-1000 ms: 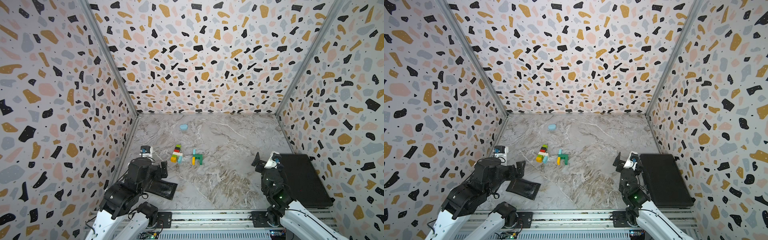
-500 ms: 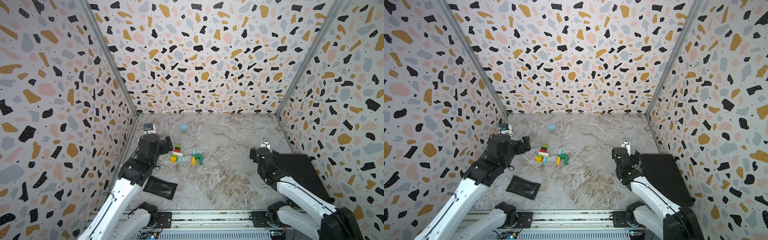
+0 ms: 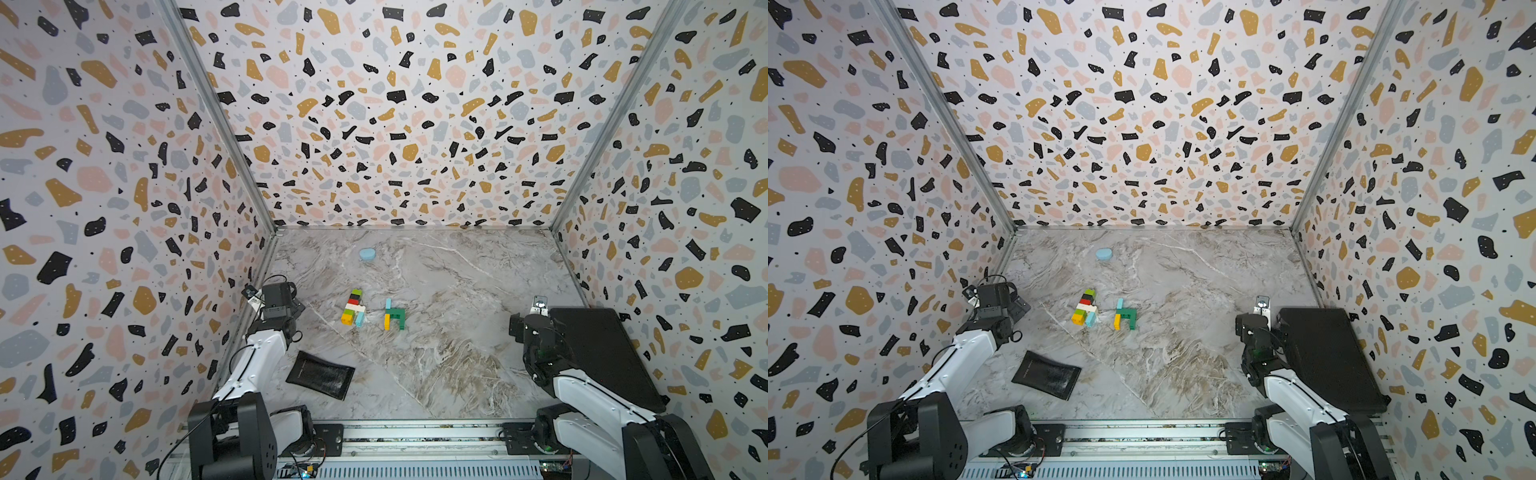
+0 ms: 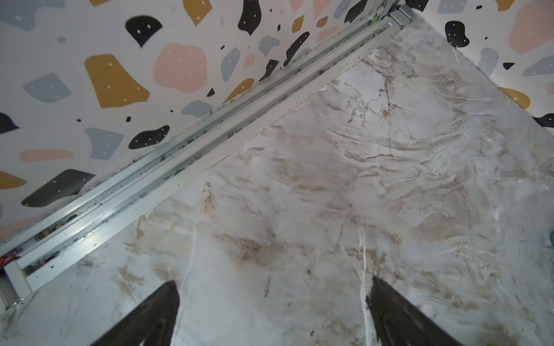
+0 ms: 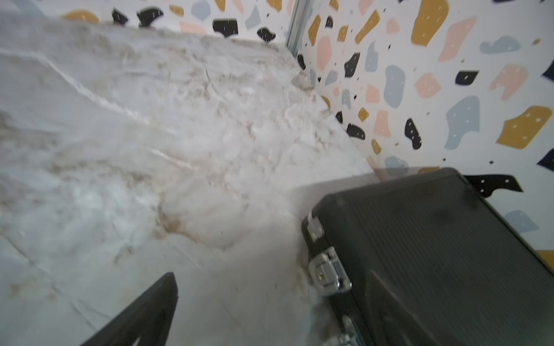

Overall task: Assemble the letter h with lego
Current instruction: Reset both arms

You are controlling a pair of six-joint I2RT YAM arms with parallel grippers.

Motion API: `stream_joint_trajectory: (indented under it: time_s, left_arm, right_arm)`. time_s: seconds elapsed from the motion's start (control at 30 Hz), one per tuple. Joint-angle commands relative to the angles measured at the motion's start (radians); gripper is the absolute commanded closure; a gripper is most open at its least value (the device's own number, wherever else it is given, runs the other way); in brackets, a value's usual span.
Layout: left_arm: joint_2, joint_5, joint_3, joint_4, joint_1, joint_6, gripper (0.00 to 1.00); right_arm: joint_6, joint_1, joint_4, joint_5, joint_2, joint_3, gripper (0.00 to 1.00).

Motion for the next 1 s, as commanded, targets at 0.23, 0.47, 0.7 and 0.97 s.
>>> stream_joint_trajectory:
  time_s: [0.23,0.47,0.7,0.97]
  left_arm:
    - [0.094,-0.040,-0.099,0.218,0.000,0.159,0.01]
    - [0.085,0.131,-0.252,0.688,-0.015,0.382,0.01]
    - [0.236,0.195,-0.301,0.938,-0.119,0.514,0.01]
    - [0.327,0.195,-0.322,1.052,-0.151,0.544,0.01]
  right_arm:
    - [-0.067,-0.032,0.334,0.075,0.094,0.006,0.01]
    - [-0.015,-0.155,0.452,-0.073,0.316,0.090,0.00]
    - [-0.009,-0.209,0.838,-0.221,0.433,-0.048,0.01]
    - [-0.032,-0.206,0.621,-0.266,0.523,0.110,0.00]
